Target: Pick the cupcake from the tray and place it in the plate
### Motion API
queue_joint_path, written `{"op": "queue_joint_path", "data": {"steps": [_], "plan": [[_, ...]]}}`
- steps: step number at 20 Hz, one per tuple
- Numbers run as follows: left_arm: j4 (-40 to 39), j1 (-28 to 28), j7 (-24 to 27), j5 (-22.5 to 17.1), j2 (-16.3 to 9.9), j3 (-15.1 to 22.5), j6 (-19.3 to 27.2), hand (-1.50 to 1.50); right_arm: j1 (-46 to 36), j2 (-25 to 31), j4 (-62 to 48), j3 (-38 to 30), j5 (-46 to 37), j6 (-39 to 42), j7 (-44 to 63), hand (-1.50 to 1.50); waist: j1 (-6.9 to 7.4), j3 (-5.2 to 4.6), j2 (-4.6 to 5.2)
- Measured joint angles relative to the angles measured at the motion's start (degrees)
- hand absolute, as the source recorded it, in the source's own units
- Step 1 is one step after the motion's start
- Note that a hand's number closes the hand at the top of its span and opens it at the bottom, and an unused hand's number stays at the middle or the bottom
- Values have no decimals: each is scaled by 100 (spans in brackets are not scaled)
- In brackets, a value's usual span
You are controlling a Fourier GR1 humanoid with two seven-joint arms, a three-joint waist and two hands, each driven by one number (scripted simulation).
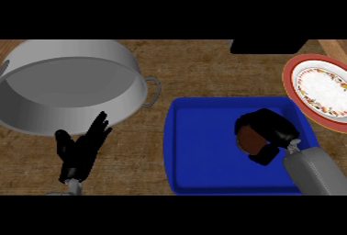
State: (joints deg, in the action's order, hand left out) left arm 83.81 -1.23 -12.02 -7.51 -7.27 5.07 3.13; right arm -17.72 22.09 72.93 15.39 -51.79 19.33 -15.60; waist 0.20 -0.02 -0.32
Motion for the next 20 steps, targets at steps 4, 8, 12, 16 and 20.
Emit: {"op": "queue_joint_path", "data": {"steps": [4, 8, 12, 16, 20], "plan": [[71, -15, -158, 86, 50, -13, 31, 0, 171, -69, 179, -93, -206, -158, -101, 150, -8, -2, 2], [4, -1, -155, 40, 0, -152, 11, 0, 1140, -187, 1086, -75, -342, -453, 441, 150, -98, -8, -30], [87, -126, -78, 91, 27, -144, 62, 0, 2356, -212, 2262, -114, -362, -855, 797, 150, -196, -6, -48], [62, -176, 53, 59, 29, -174, 4, 0, 2946, -422, 3190, -408, 54, -1465, 578, 150, -225, 10, -38], [110, -148, -92, -8, -30, -217, -62, 0, 3532, -637, 4003, -743, 446, -1996, 423, 150, -205, 13, -25]]}}
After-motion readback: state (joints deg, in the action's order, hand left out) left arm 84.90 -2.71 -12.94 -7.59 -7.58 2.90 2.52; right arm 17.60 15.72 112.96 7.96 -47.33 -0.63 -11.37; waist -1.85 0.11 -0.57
